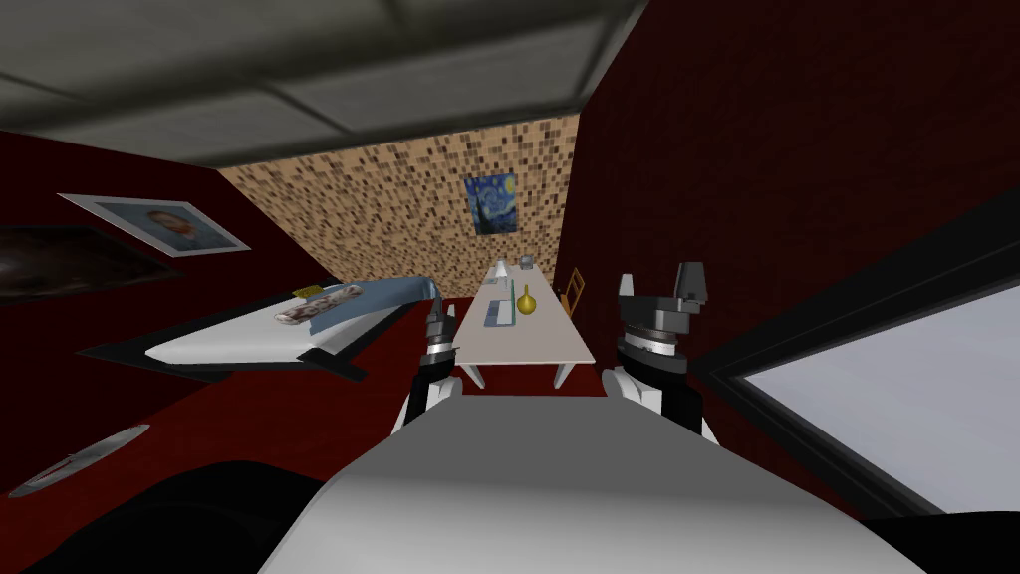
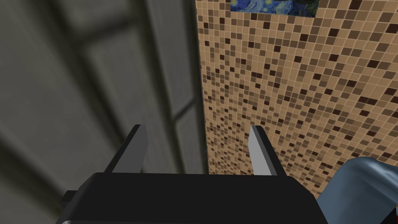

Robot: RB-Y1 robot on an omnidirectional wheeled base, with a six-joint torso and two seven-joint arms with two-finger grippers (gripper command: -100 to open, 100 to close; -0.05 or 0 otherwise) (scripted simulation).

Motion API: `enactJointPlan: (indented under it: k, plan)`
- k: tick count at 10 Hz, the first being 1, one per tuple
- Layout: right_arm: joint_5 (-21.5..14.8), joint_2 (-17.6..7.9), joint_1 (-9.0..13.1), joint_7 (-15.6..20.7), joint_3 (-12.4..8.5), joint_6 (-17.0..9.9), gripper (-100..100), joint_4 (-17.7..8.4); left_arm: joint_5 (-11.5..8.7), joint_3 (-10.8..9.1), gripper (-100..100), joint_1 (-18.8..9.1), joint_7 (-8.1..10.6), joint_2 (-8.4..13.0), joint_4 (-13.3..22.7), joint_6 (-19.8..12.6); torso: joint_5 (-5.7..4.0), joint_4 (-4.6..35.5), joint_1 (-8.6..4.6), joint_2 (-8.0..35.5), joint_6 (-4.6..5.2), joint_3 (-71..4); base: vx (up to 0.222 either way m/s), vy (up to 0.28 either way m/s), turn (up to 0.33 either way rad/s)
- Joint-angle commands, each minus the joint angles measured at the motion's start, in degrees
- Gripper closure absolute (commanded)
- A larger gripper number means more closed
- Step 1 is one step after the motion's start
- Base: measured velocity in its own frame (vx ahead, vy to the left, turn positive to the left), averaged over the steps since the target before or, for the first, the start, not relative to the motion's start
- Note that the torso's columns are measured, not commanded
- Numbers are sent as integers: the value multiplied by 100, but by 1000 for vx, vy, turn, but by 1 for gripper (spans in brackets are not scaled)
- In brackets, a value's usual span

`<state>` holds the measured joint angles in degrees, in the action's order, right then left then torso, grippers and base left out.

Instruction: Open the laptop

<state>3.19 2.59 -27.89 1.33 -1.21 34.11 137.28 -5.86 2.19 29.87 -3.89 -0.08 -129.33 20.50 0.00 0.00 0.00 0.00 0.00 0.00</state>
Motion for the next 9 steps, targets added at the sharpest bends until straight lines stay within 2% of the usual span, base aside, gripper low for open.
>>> enactJointPlan:
  k: [1,9]
  plan:
    - [0,0,0,0,0,0,0,0,0,0,0,0,0,0,0,0,0,235,0,232,0,-467,0,0,0]
    - [0,0,0,0,0,0,0,2,0,0,0,0,0,0,-2,1,0,3537,0,3539,0,-7073,0,0,0]
